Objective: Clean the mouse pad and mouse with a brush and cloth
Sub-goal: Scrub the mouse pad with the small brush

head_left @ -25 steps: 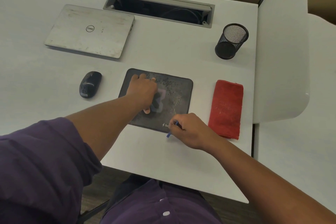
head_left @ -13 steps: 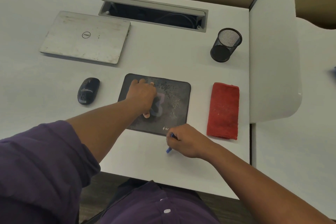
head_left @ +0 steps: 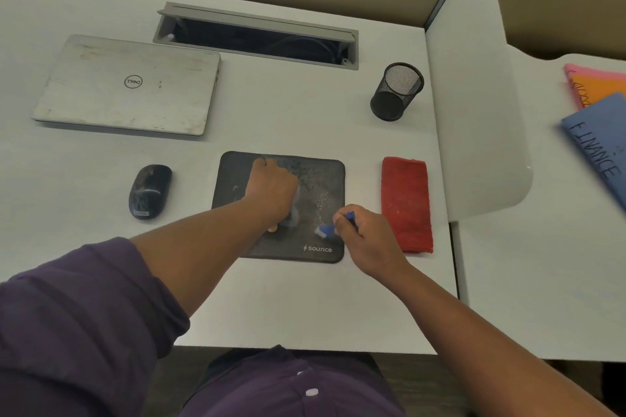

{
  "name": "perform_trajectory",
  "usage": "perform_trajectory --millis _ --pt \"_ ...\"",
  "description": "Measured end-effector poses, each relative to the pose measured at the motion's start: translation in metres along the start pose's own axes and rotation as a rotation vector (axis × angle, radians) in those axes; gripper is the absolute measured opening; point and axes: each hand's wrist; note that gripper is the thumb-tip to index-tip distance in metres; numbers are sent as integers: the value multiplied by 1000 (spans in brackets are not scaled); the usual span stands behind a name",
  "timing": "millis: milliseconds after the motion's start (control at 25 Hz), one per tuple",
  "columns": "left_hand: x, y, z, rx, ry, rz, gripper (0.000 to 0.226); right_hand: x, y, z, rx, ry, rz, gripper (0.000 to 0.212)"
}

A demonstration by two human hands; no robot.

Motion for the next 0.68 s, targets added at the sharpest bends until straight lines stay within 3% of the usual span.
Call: perform_trajectory --millis 160,240,480,680 --pt "1 -7 -4 52 24 -24 32 3 -3 -3 132 -67 -97 20" --pt "2 -10 -4 80 24 -38 38 4 -5 -1 70 -12 -102 17" --pt "3 -12 -4 83 6 -57 34 -2 -10 8 46 75 -63 23" --pt "-4 -10 -7 101 -31 -35 38 -18 6 21 132 69 86 10"
Point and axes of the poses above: each hand's wrist, its own x-axis away from the middle knuckle, its own z-axis out of the back of the hand, y = z × x, and after that the axes turned 2 degrees about -y, right-handed
